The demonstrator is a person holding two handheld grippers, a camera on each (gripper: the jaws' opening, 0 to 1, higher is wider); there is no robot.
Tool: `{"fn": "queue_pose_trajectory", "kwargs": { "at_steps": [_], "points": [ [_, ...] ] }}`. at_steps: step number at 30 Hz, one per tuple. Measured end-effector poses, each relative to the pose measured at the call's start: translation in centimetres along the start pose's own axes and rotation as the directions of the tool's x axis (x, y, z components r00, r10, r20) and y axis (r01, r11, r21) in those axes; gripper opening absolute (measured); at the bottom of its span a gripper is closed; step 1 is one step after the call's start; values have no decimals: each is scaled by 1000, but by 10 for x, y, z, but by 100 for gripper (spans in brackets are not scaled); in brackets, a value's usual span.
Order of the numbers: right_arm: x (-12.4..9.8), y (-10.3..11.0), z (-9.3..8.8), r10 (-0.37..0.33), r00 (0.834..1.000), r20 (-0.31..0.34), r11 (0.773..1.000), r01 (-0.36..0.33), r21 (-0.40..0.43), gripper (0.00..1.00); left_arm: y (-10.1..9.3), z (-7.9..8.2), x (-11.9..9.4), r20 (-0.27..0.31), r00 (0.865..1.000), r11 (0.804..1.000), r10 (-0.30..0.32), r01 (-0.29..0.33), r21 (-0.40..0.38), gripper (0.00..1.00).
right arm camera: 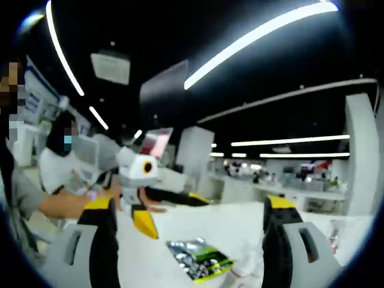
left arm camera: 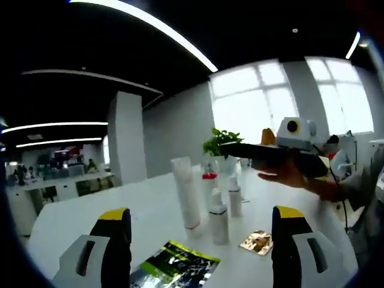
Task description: Arrange the skincare products in the storage area until every visible bottle or jar stands upright without overlapping.
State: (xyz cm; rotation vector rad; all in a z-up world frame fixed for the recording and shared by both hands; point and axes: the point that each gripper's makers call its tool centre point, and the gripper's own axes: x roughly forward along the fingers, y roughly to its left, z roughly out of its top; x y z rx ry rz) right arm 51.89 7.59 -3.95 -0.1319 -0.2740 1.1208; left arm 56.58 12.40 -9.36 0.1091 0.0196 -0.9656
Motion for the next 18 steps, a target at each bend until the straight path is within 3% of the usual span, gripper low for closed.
{"fn": "queue_pose_trajectory", "kwargs": {
  "at_steps": [3,4,8,11,16,18],
  "points": [
    [-26,9,-33,33,992,-123,999,-28,43,100,-7,-6,3,-20,1000,1000,-22,22,14,100],
    [-28,10,-37,37,990,-139,998,-31,49,100,-6,-7,1,-23,999,999,-26,26,22,100],
    [-66,10,-92,38,955,-295,988,8,153,100,0,-4,-2,-2,1000,1000,-4,5,17,99],
    [-79,4,-119,25,925,-379,980,51,190,100,8,-2,-5,16,1000,1000,16,-16,-7,97],
    [-76,5,-136,19,905,-425,974,80,213,100,9,-6,-7,5,1000,1000,1,-1,-28,93],
    [-72,9,-141,18,900,-435,980,70,186,100,10,-7,-7,-2,1000,1000,6,-6,-30,93]
  ]
}}
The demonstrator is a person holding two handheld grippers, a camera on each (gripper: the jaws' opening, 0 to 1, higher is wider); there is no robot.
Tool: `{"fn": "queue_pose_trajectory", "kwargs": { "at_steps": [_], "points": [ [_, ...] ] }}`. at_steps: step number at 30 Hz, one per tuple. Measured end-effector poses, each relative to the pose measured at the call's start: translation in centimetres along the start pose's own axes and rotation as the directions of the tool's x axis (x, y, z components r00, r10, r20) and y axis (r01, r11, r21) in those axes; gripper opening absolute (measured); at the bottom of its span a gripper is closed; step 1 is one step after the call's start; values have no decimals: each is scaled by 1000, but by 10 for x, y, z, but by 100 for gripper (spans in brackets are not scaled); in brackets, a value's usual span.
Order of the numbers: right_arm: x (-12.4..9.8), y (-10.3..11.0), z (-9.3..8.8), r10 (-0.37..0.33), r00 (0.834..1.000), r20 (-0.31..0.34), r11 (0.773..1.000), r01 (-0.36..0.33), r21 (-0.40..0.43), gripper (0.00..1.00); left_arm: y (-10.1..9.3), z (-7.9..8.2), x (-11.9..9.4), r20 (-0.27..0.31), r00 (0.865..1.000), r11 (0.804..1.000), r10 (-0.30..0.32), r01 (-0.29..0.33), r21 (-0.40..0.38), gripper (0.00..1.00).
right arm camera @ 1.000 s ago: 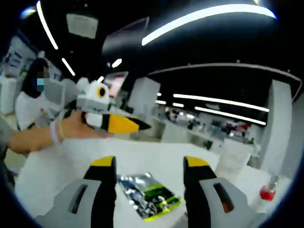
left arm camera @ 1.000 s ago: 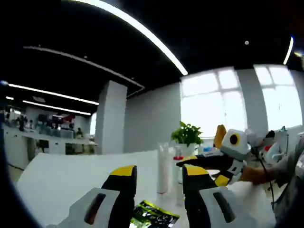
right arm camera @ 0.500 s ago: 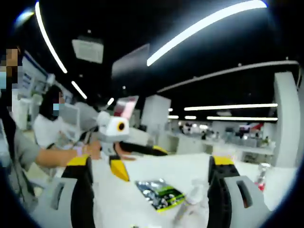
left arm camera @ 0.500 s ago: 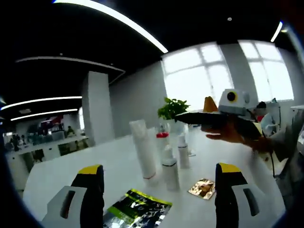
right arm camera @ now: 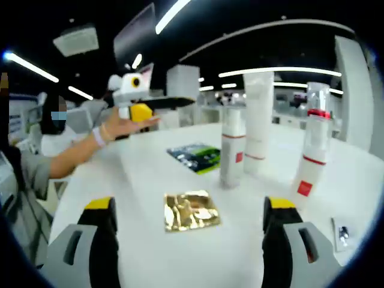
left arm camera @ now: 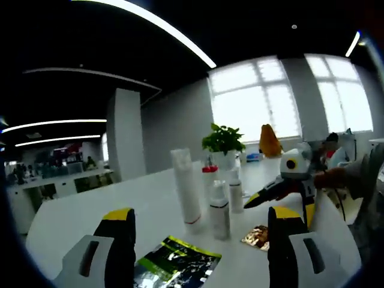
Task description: Arrange the skincare products in the storage area until every visible bottle or jar stands upright without overlapping.
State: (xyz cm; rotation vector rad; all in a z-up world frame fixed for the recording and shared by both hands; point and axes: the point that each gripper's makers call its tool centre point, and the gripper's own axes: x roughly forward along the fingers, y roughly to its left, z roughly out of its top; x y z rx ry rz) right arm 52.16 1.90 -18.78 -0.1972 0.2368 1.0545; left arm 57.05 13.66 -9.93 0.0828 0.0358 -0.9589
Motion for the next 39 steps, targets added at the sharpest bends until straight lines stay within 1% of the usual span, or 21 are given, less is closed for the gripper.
{"fn": "queue_pose_trajectory", "kwargs": {
  "at_steps": [3,4,5,6,7,10,13,14,18,19,20,21,22,23,27,29,31,34,36,38,39],
  "points": [
    [8,8,-14,-8,998,-69,994,1,-111,100,2,-2,-1,-22,1000,1000,7,-6,19,93],
    [11,10,-18,-8,996,-91,991,-4,-131,99,3,-2,-2,-21,1000,1000,10,-9,23,93],
    [11,14,-11,-1,998,-57,995,-4,-101,96,4,-1,-2,-19,1000,1000,11,-10,23,93],
    [13,15,-15,-5,997,-76,996,-2,-94,92,4,0,-3,-15,1000,1000,8,-8,20,93],
    [15,16,-15,-1,997,-73,996,-5,-85,88,3,1,-4,-10,1000,1000,3,-3,18,93],
    [19,14,-20,1,996,-87,1000,-1,-1,70,-2,4,-4,5,1000,1000,-13,13,11,93],
    [15,14,-16,-9,997,-71,1000,7,-28,45,-3,4,-3,4,1000,1000,-15,15,17,93],
    [13,14,-17,-11,997,-82,1000,10,-11,40,-3,2,-3,-3,1000,1000,-11,11,25,93],
    [13,14,-18,-8,997,-81,1000,7,-12,38,-1,1,-3,-12,1000,999,-5,5,35,92],
    [13,17,-17,-5,996,-88,1000,3,-25,30,-2,2,-3,-10,1000,999,-7,7,31,92],
    [10,16,-17,-30,995,-93,999,27,-29,9,-3,2,-3,-7,1000,1000,-7,7,29,92],
    [6,11,-19,-75,992,-106,996,70,-47,5,-3,2,-3,-5,1000,1000,-8,8,28,92],
    [8,12,-17,-73,992,-102,991,61,-116,5,-3,2,-3,-5,1000,1000,-9,9,28,92],
    [8,17,-17,-68,993,-98,993,57,-108,5,-3,2,-3,-5,1000,1000,-8,8,27,92],
    [11,11,-17,-68,991,-118,996,61,-62,4,-2,1,-1,-12,1000,999,-8,8,31,92],
    [10,11,-15,-77,990,-116,995,69,-67,1,-1,0,-1,-16,1000,999,-8,9,33,92],
    [7,7,-8,-105,990,-98,992,98,-82,0,-1,0,-1,-16,1000,999,-9,10,36,92],
    [0,4,9,-130,991,-25,989,128,-78,0,-3,1,-1,-11,1000,999,-19,20,40,92],
    [-5,5,19,-127,992,13,991,127,-51,0,-5,1,0,-13,1000,999,-26,27,47,92],
    [-11,8,33,-111,991,77,993,113,-29,0,-11,-1,1,-25,999,997,-43,45,66,91],
    [-13,9,37,-105,990,95,994,108,-26,0,-16,-3,2,-36,998,995,-59,62,80,91]
  ]
}}
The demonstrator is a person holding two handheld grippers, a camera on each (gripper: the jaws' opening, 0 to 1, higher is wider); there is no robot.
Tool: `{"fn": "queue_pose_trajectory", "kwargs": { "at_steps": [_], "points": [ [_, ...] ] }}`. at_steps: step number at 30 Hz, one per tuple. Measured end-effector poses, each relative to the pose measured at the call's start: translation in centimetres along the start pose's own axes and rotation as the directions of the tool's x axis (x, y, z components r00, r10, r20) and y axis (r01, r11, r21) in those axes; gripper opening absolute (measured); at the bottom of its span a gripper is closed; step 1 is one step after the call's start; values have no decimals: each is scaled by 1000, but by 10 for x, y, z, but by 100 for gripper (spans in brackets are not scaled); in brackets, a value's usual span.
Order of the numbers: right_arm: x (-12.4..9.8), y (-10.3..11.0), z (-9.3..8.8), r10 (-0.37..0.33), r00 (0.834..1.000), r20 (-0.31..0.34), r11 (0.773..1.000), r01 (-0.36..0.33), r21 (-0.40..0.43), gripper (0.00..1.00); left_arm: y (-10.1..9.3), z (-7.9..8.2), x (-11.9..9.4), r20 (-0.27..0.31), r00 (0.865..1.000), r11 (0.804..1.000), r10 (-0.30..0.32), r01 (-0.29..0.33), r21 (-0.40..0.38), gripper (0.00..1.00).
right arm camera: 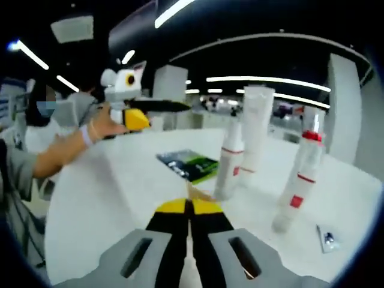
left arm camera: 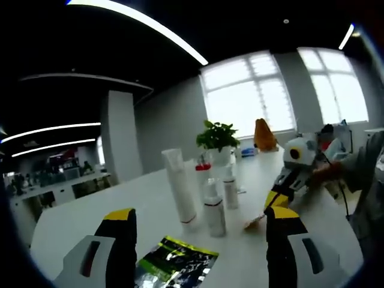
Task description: Arrange the skincare products in the storage area until every visible bottle or jar stands upright without overlapping.
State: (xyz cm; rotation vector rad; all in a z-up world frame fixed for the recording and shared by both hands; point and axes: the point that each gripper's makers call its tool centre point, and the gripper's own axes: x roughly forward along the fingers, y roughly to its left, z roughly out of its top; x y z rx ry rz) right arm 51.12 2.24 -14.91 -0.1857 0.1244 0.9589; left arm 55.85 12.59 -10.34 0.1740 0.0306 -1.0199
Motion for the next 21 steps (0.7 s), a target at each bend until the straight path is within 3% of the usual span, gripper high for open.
{"fn": "queue_pose_trajectory", "kwargs": {
  "at_steps": [3,5,8,10,12,14,16,18,21],
  "points": [
    [-10,7,21,40,996,85,999,-40,8,0,-30,-6,6,-31,992,991,-122,124,45,87],
    [-16,14,34,68,988,141,998,-69,1,0,-55,-6,7,-25,972,972,-234,234,25,86],
    [-22,25,50,109,972,206,994,-107,-22,0,-83,-7,7,-28,936,937,-350,351,2,84],
    [-24,34,60,150,957,249,989,-147,-28,0,-92,-12,10,-51,926,927,-374,375,19,78],
    [-25,40,65,167,951,262,986,-166,-23,0,-95,-20,13,-85,924,924,-372,377,57,71],
    [-23,46,68,184,944,275,982,-187,-14,0,-97,-26,14,-114,920,920,-374,384,83,58],
    [-21,49,66,181,945,274,983,-185,-9,0,-101,-27,13,-104,911,911,-399,407,67,46],
    [-22,52,64,183,945,270,983,-185,-20,0,-104,-20,12,-65,905,906,-420,422,25,41],
    [-25,51,65,182,943,279,983,-185,-14,0,-102,-12,6,-24,907,907,-421,421,-9,28]
  ]
}}
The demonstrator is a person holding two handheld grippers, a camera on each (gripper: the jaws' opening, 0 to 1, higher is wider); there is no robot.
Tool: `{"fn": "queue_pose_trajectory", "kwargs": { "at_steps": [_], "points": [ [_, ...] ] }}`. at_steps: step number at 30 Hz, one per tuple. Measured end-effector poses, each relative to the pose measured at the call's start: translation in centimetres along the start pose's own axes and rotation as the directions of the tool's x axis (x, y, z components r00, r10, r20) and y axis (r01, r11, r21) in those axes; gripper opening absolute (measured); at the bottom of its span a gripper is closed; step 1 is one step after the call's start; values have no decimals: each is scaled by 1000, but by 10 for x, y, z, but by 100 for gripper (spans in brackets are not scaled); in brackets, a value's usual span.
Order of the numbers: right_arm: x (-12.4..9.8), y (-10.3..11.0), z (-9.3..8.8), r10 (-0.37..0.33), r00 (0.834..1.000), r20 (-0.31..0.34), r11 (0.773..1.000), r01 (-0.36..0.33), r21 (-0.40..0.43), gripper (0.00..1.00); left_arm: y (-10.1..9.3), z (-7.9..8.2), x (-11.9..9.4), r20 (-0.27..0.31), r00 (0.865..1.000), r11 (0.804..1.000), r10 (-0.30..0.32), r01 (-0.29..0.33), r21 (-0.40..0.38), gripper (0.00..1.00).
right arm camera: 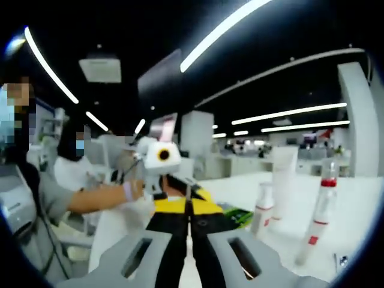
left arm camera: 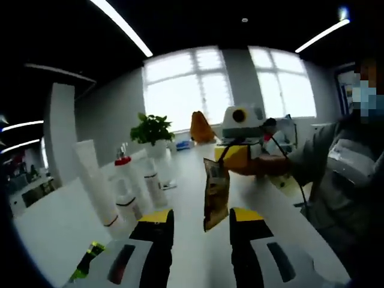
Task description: Arrange the skincare products in the storage area until every visible bottle or jar stands upright without overlapping.
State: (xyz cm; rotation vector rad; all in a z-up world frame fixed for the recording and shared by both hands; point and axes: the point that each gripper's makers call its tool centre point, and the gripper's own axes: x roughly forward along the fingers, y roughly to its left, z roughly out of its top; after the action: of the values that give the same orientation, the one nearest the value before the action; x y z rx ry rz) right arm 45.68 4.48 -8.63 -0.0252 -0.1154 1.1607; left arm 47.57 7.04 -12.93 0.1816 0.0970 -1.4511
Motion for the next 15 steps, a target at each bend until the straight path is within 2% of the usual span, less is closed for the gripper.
{"fn": "queue_pose_trajectory", "kwargs": {
  "at_steps": [4,7,12,15],
  "points": [
    [-2,-3,4,-15,1000,24,1000,15,18,0,5,2,-5,20,999,999,30,-30,13,11],
    [-3,-6,4,-28,999,29,999,28,23,0,7,-3,-5,-7,999,999,53,-53,10,4],
    [-4,-8,3,-36,999,30,999,36,15,0,6,-3,-6,-14,999,999,46,-47,-15,1],
    [-4,-5,4,-28,999,36,1000,28,-2,0,11,2,-8,-2,998,997,66,-66,-33,0]
  ]
}}
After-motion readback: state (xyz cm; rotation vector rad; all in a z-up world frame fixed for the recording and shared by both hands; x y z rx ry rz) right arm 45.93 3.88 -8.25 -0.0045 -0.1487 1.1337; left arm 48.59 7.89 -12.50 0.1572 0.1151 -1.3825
